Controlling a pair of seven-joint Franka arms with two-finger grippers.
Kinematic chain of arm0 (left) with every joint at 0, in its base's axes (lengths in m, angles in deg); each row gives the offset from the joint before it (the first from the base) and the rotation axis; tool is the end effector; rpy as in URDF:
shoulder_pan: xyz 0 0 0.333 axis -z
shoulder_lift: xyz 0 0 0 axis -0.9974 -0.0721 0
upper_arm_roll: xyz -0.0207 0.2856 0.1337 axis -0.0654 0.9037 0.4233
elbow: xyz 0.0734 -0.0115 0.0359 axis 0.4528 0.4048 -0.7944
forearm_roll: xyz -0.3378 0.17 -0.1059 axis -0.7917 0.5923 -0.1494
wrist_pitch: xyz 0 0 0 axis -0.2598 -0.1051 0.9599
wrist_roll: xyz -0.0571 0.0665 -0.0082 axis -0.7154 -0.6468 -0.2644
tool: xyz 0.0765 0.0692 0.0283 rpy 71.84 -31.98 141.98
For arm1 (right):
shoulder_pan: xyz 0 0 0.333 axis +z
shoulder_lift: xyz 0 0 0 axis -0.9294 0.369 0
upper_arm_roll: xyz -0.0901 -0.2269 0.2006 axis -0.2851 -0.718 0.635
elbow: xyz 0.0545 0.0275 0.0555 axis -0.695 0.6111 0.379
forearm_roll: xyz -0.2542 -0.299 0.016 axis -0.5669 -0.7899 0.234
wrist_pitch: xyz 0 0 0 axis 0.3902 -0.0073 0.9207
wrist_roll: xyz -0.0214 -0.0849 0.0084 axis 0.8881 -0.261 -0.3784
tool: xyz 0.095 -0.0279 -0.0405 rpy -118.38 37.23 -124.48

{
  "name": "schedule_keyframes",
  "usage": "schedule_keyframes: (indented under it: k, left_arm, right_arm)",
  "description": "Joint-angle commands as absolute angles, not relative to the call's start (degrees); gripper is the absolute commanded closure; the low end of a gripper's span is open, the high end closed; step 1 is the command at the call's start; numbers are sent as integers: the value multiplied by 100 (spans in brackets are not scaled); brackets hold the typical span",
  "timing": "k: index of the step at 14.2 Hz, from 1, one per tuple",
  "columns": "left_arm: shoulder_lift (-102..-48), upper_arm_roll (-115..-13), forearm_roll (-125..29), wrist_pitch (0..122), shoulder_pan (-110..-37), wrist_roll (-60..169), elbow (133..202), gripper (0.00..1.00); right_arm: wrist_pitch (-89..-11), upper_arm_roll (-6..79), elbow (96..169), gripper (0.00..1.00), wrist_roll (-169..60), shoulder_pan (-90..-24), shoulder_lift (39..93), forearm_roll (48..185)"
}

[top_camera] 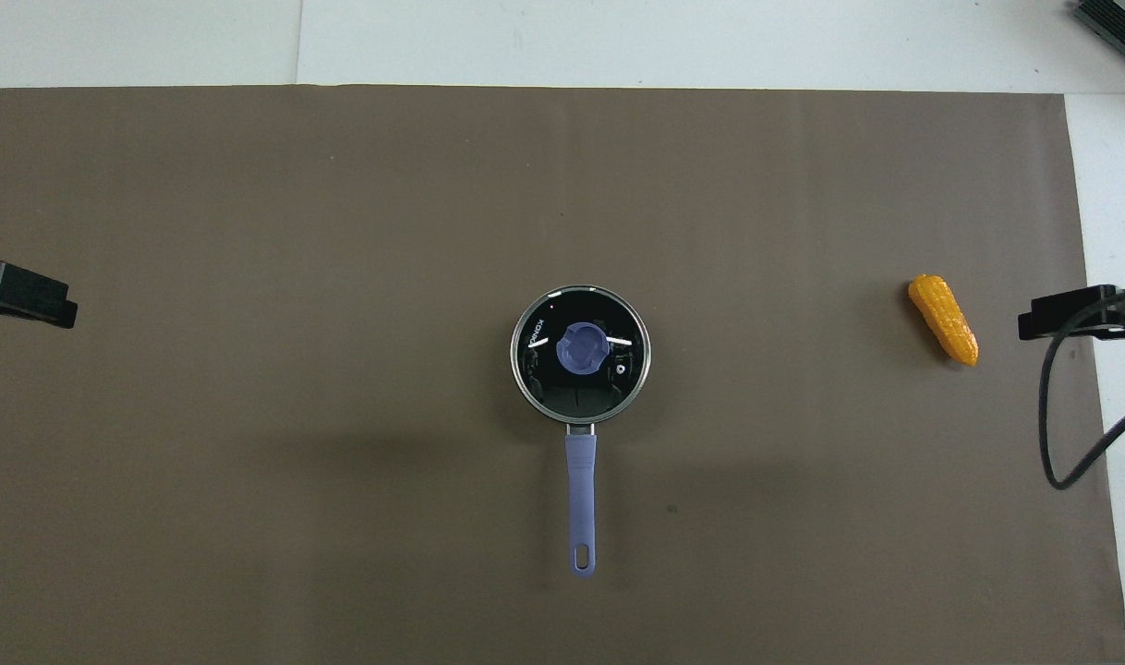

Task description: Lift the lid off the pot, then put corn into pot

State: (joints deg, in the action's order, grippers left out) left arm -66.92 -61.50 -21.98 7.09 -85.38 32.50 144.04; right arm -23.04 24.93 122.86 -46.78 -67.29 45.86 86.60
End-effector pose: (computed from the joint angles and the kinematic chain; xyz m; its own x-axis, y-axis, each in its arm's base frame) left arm 0.5550 -0.0056 0.6326 0.9908 -0.1217 -0.0596 -0.1222 -0.9925 -0.0054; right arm 0.5281 -0.0316 0.6351 0.9982 -0.0582 0.0153 -0.0579 -0.9981 -0.0204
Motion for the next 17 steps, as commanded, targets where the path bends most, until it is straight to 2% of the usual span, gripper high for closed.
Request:
schedule_keyframes:
  k: [1, 17]
  left_arm:
    - [-6593, -6109, -2232, 821, -8481, 3180, 14533, 0]
    - [-6531, -6100, -2258, 751, -8454, 3224, 14613, 0]
  right_arm:
    - [-2191, 2507, 12334, 0, -4612, -6782, 4487, 8712]
    - [-2191, 2507, 12395, 0, -4603, -6782, 4461, 8712]
